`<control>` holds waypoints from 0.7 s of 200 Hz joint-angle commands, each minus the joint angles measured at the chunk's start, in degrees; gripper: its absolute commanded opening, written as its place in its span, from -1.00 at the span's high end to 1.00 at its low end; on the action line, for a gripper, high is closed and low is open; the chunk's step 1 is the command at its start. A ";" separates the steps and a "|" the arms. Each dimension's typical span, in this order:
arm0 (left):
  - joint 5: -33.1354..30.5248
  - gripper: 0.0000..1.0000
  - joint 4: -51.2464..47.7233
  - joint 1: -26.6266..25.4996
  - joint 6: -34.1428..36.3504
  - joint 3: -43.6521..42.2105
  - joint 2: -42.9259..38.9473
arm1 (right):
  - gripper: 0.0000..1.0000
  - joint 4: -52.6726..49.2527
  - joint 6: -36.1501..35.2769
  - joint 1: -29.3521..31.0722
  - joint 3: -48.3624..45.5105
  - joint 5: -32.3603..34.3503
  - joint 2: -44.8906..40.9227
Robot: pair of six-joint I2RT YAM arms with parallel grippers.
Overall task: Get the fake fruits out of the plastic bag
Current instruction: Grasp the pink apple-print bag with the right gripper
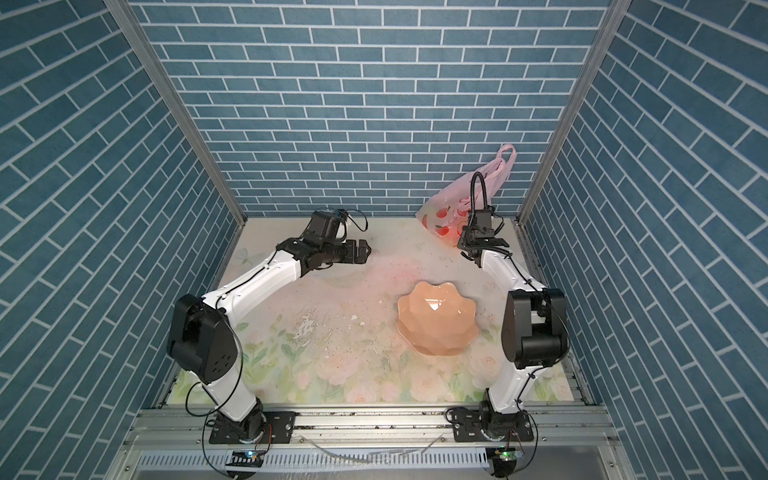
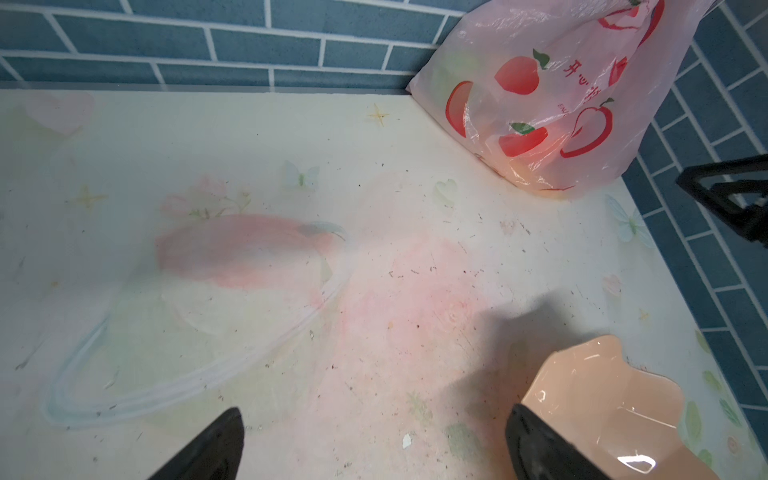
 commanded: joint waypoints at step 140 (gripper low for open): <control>1.61 -0.99 10.31 -0.14 3.16 2.01 4.42 | 0.85 0.19 -9.90 -1.30 29.34 4.24 25.50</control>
